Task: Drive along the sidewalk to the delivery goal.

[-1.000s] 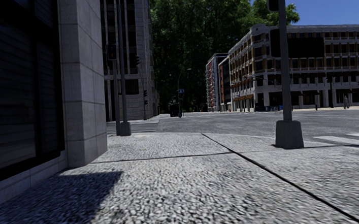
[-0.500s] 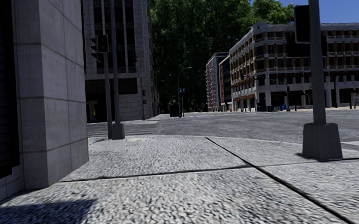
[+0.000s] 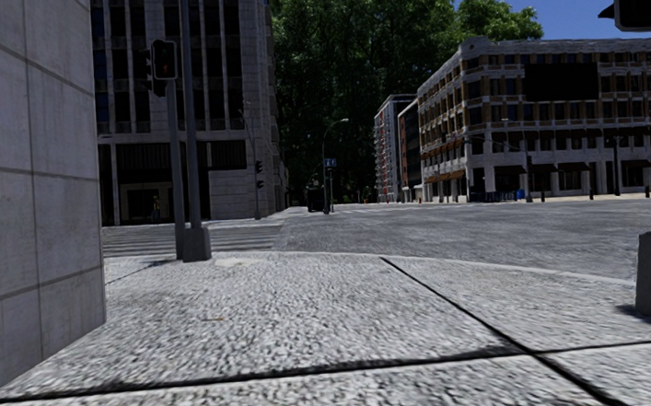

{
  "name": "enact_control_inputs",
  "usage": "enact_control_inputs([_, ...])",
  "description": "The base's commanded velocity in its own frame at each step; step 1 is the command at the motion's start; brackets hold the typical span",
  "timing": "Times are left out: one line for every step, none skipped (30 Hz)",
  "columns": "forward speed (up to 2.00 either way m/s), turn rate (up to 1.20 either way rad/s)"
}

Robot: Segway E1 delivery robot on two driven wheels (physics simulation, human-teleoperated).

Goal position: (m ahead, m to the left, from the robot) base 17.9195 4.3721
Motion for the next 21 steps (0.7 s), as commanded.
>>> enact_control_inputs([1.75, 0.03])
enact_control_inputs([1.72, 0.08])
enact_control_inputs([1.65, 0.14])
enact_control_inputs([1.63, 0.19])
enact_control_inputs([1.63, 0.19])
enact_control_inputs([1.62, 0.22])
enact_control_inputs([1.61, 0.29])
enact_control_inputs([1.61, 0.35])
enact_control_inputs([1.61, 0.35])
enact_control_inputs([1.61, 0.38])
enact_control_inputs([1.61, 0.42])
enact_control_inputs([1.61, 0.45])
enact_control_inputs([1.61, 0.45])
enact_control_inputs([1.61, 0.46])
enact_control_inputs([1.61, 0.46])
enact_control_inputs([1.61, 0.46])
enact_control_inputs([1.61, 0.46])
enact_control_inputs([1.61, 0.46])
enact_control_inputs([1.61, 0.46])
enact_control_inputs([1.61, 0.46])
enact_control_inputs([1.61, 0.46])
